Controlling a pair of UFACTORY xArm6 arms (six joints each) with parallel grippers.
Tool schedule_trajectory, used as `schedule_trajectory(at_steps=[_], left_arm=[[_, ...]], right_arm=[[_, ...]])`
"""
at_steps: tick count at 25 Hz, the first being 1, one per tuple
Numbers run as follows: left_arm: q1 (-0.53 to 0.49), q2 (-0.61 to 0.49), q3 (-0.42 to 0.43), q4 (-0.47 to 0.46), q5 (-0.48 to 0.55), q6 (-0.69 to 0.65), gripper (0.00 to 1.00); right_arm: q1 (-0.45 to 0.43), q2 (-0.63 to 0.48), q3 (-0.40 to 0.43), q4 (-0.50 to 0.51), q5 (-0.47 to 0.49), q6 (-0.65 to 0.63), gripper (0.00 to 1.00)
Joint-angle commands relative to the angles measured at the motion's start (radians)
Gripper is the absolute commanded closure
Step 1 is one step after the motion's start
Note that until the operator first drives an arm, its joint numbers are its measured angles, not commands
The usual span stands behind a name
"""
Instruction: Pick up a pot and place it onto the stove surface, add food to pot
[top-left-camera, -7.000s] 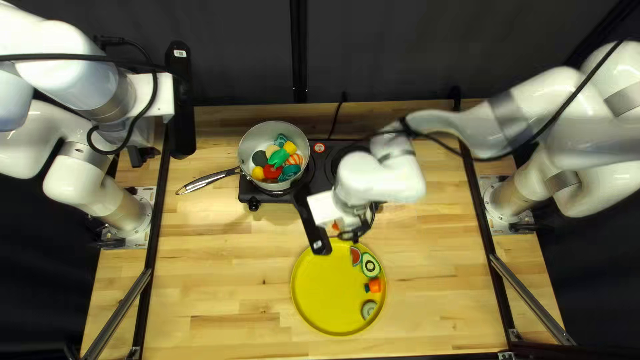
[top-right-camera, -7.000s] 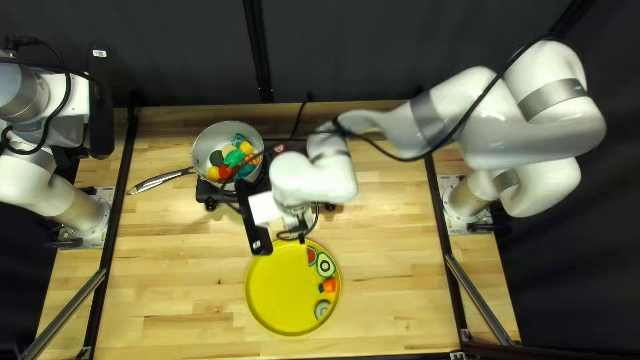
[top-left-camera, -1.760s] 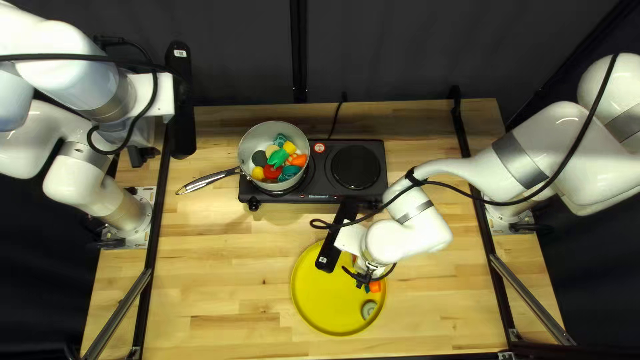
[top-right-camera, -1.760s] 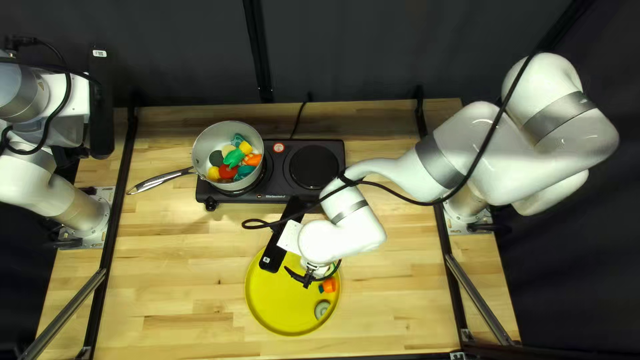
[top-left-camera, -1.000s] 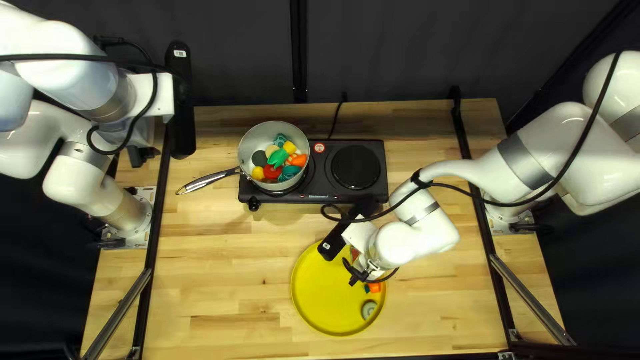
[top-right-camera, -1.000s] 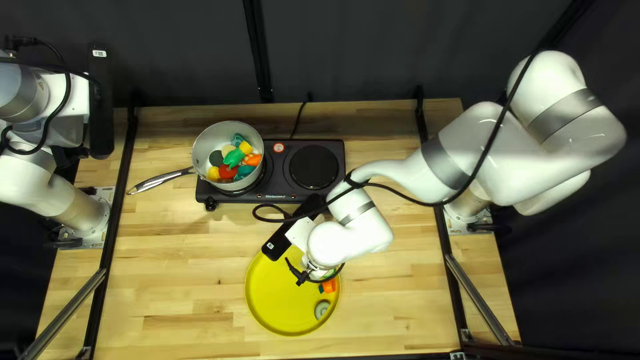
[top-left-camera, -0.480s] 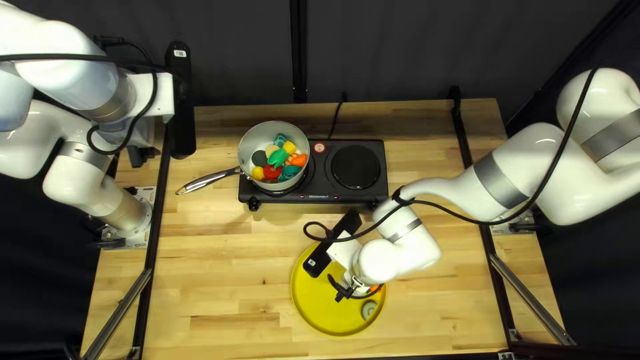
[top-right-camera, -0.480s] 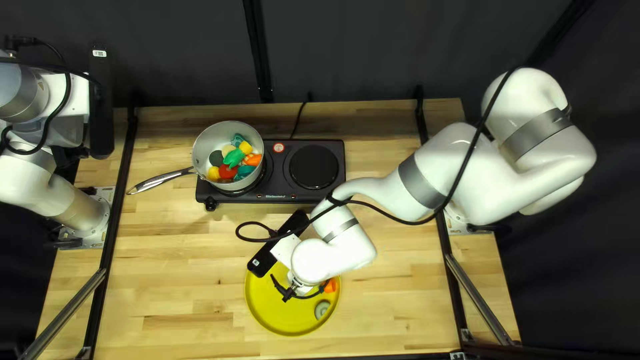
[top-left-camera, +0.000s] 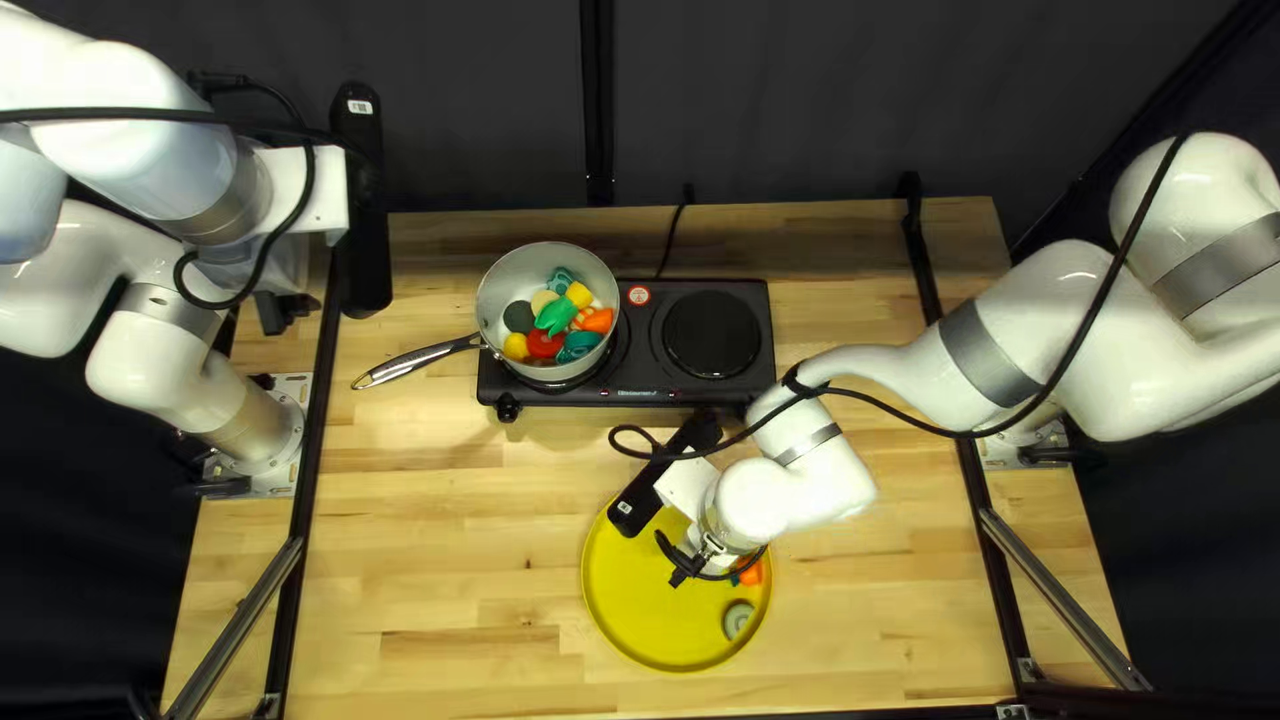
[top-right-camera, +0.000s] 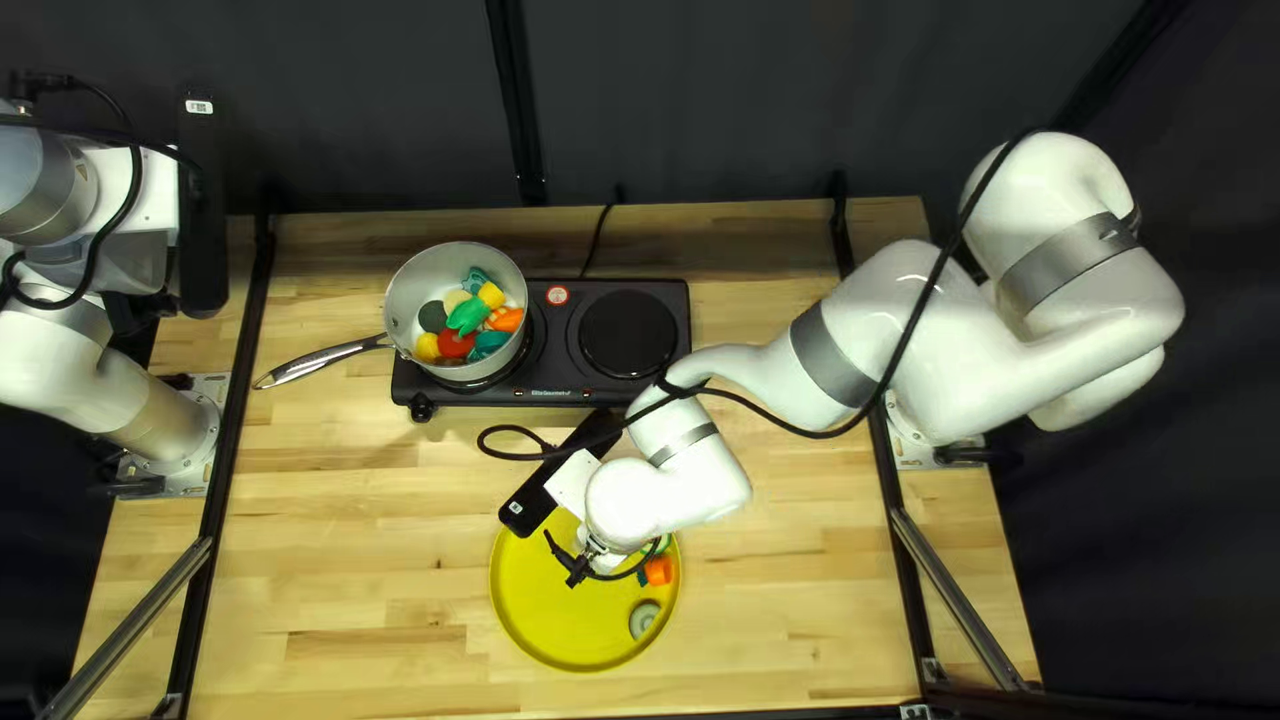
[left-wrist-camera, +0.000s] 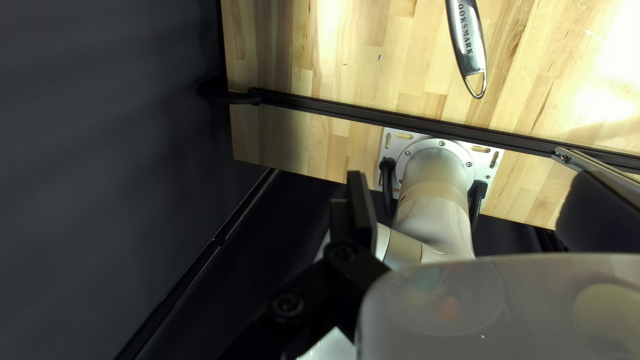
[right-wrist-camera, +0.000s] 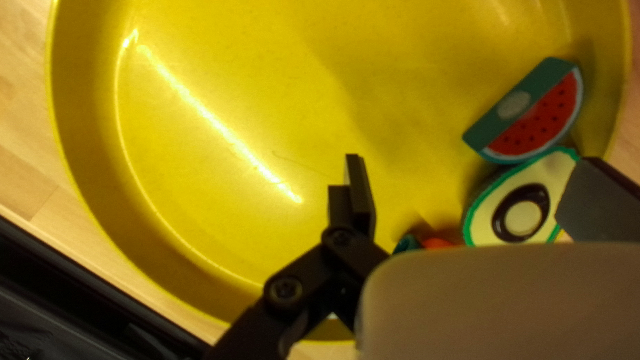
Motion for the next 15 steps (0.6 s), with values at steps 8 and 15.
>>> schedule_trajectory(at_steps=[8,15], left_arm=[[0.0,0.0,0.0,0.0,0.0,0.0,0.0],[0.0,0.0,0.0,0.0,0.0,0.0,0.0]], right_arm=[[-0.002,0.003,0.001,-0.004,-0.008,0.003,0.0],[-0.009,-0.002,0.012,-0.005,-0.014,-0.001,0.0]])
